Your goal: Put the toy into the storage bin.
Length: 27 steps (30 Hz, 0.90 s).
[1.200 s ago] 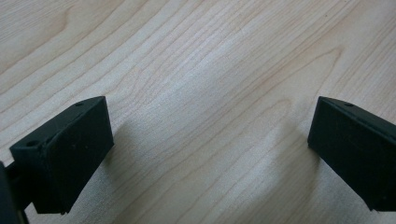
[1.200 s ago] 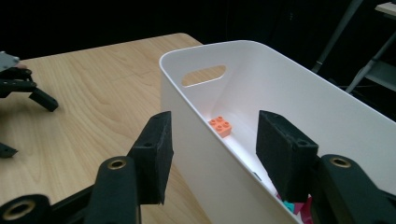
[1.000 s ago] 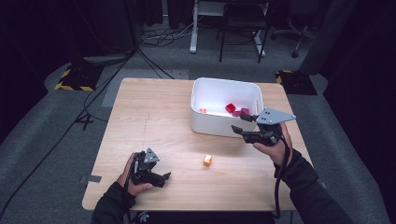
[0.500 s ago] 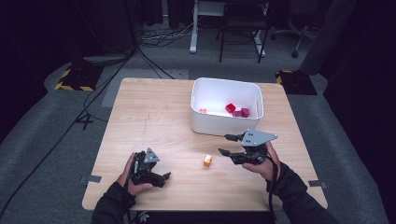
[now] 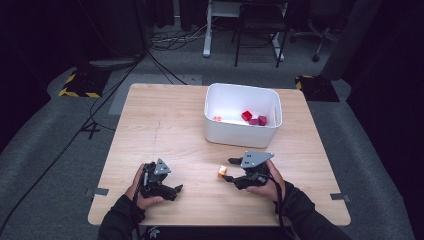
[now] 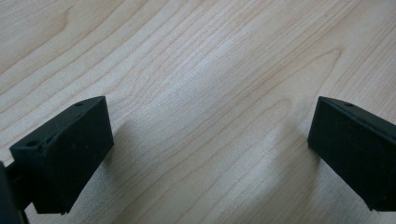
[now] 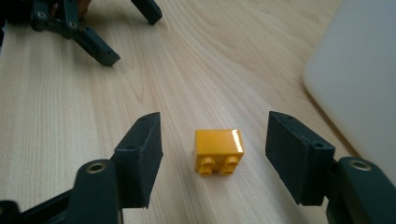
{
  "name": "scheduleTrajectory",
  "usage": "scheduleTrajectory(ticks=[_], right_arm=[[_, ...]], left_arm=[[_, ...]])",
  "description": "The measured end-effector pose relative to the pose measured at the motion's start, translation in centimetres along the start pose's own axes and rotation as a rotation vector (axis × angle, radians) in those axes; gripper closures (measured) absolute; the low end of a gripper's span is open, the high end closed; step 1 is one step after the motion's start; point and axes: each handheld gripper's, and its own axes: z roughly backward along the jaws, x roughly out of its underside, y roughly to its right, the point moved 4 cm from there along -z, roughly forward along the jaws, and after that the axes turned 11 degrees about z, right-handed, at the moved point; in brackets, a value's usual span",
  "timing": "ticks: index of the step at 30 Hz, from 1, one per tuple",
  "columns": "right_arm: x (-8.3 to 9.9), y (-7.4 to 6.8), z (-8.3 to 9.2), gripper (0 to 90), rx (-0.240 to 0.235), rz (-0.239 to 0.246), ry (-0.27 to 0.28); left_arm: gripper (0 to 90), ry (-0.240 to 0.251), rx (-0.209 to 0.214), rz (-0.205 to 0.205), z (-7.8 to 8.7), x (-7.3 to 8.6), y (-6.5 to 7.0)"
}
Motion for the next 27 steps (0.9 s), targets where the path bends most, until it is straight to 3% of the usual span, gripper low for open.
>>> scheduleTrajectory(ticks=[10,14,16,19,21,26,27], right_arm=[[1.4,0.2,-2.8,34.4,-0.03,-0.044,-0.049],[1.8,0.4,-3.5,33.6,-0.012,-0.045,-0.08],[2.1,0.4,-4.0,33.3,-0.01,-0.077,-0.095],[2.3,0.3,-4.3,33.2,-0.014,-0.092,-0.101],[2.3,0.4,-4.2,33.4,-0.012,-0.075,-0.099],[2.3,0.3,-4.3,33.4,-0.008,-0.109,-0.1],[2.4,0.5,-4.3,33.3,-0.007,-0.091,-0.099]], left_arm=[[0.3,0.0,0.0,0.0,0.0,0.0,0.0],[0.3,0.0,0.0,0.0,0.0,0.0,0.0],[0.3,0.0,0.0,0.0,0.0,0.0,0.0],[0.3,0.0,0.0,0.0,0.0,0.0,0.0],[0.3,0.0,0.0,0.0,0.0,0.0,0.0],[0.3,0.0,0.0,0.0,0.0,0.0,0.0],[0.2,0.0,0.0,0.0,0.0,0.0,0.0]])
